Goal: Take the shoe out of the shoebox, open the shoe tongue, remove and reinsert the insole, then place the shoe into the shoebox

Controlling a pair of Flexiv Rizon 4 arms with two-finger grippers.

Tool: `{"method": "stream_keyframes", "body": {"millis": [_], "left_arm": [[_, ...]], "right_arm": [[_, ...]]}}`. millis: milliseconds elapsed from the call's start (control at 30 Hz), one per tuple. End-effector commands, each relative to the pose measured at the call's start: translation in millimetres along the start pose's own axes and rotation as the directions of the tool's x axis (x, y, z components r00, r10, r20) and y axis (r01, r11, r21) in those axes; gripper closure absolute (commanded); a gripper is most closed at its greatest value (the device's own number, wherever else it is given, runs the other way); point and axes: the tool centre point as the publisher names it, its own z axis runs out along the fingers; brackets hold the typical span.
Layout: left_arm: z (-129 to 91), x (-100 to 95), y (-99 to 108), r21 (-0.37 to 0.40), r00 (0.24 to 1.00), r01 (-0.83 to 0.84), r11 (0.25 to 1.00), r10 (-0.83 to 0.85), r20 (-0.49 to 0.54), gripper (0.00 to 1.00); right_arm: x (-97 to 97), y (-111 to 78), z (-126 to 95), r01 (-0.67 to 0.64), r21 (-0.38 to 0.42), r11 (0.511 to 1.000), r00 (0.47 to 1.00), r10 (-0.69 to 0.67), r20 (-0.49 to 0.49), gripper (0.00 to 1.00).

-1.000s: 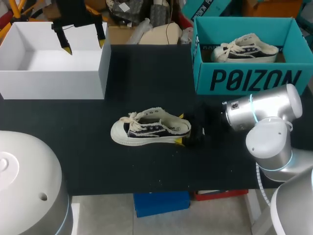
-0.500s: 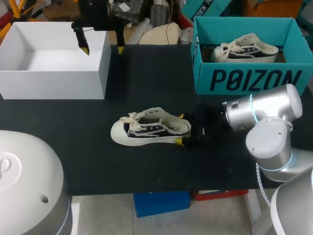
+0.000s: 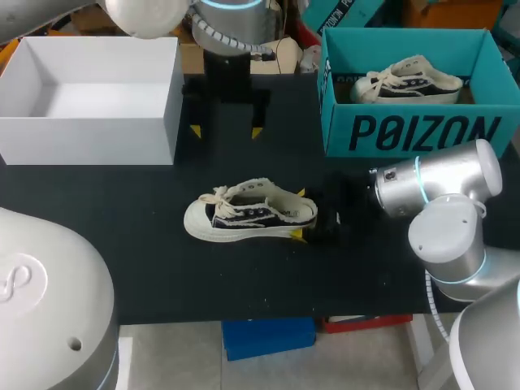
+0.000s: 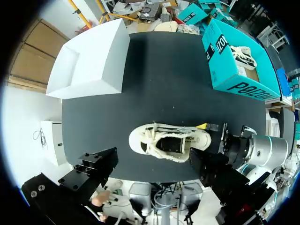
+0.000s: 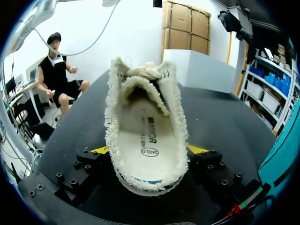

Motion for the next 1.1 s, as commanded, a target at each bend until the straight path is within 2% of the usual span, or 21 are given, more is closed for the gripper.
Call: {"method": "stream_keyframes", "body": {"millis": [33,467,700,867,1100], "left_arm": [[11,15.3,-1,-0.016,0.999,0.001,1.0,0.0,0.034,0.0],[11,15.3,-1,-0.016,0.999,0.001,1.0,0.0,0.034,0.0],[10,33.9,11,0.047,0.998,0.041,0.998,-0.043,0.035,0.0],[26,51.6,25,0.047,0.996,0.004,0.999,-0.008,0.087,0.0],[56,63.0,37,-0.02,0.995,-0.038,0.999,0.04,0.097,0.0]], "right_arm": [[1.0,-1.0,1,-0.001,0.001,1.0,1.0,0.001,0.002,1.0],[1.0,-1.0,1,-0.001,0.001,1.0,1.0,0.001,0.002,1.0],[1.0,-1.0,1,-0.001,0.001,1.0,1.0,0.001,0.002,1.0],[1.0,-1.0,1,-0.001,0.001,1.0,1.0,0.001,0.002,1.0],[1.0,-1.0,1,-0.001,0.001,1.0,1.0,0.001,0.002,1.0]]}}
